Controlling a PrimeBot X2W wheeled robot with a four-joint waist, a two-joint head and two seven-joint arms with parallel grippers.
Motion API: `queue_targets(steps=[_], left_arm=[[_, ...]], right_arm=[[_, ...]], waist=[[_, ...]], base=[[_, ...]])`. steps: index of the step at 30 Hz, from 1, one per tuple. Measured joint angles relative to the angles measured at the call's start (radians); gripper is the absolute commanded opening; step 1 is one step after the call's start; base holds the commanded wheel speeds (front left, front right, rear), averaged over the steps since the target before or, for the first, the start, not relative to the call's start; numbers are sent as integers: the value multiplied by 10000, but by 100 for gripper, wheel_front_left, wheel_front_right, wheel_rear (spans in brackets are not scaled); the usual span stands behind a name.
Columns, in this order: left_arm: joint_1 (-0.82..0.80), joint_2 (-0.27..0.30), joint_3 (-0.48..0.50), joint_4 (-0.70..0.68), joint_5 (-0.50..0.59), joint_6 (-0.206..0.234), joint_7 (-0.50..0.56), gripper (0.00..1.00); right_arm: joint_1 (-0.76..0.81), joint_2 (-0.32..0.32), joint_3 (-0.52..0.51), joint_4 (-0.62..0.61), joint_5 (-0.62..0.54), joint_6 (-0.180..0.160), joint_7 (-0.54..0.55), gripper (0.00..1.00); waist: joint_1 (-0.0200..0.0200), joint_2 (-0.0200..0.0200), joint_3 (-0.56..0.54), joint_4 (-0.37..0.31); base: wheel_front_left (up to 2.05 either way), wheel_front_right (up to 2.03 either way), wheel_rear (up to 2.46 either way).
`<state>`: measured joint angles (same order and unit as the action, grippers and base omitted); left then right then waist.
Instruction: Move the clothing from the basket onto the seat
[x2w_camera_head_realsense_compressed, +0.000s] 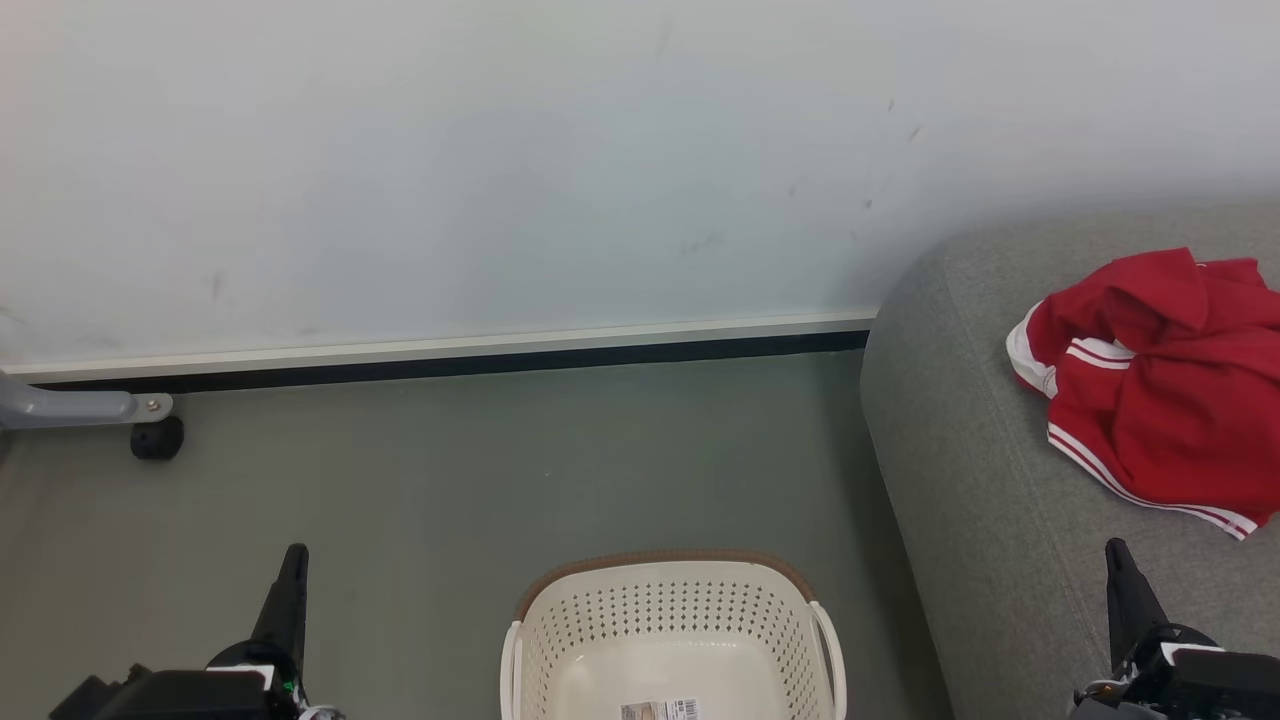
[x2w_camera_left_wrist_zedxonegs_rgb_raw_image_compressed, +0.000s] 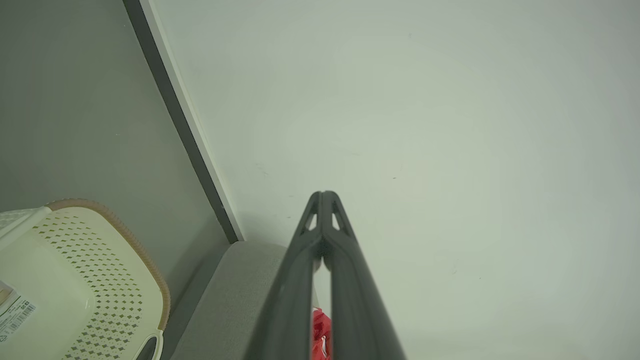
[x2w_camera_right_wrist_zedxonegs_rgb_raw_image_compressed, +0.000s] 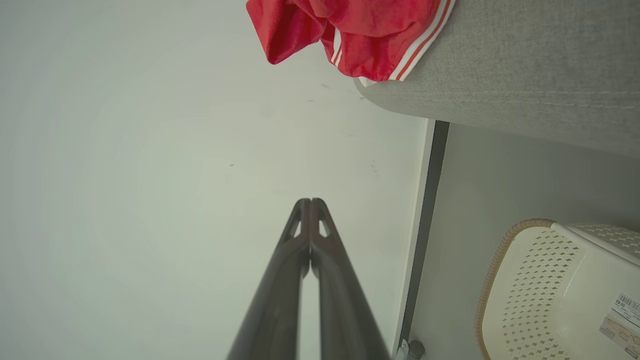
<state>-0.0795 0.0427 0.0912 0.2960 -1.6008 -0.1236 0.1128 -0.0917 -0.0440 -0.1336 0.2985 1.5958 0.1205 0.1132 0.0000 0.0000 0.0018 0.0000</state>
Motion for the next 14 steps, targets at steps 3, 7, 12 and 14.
queue_targets(steps=[3, 7, 12, 14], left_arm=[[0, 0, 0, 0, 0, 0, 0, 0], [0, 0, 0, -2, 0, 0, 0, 0], [0, 0, 0, -2, 0, 0, 0, 0], [0, 0, 0, -2, 0, 0, 0, 0]], right_arm=[[0, 0, 0, 0, 0, -2, 0, 0], [0, 0, 0, 0, 0, -2, 0, 0], [0, 0, 0, 0, 0, -2, 0, 0], [0, 0, 0, -2, 0, -2, 0, 0]], waist=[[0, 0, 0, 0], [0, 0, 0, 0], [0, 0, 0, 0], [0, 0, 0, 0]], base=[[0, 0, 0], [0, 0, 0], [0, 0, 0], [0, 0, 0]])
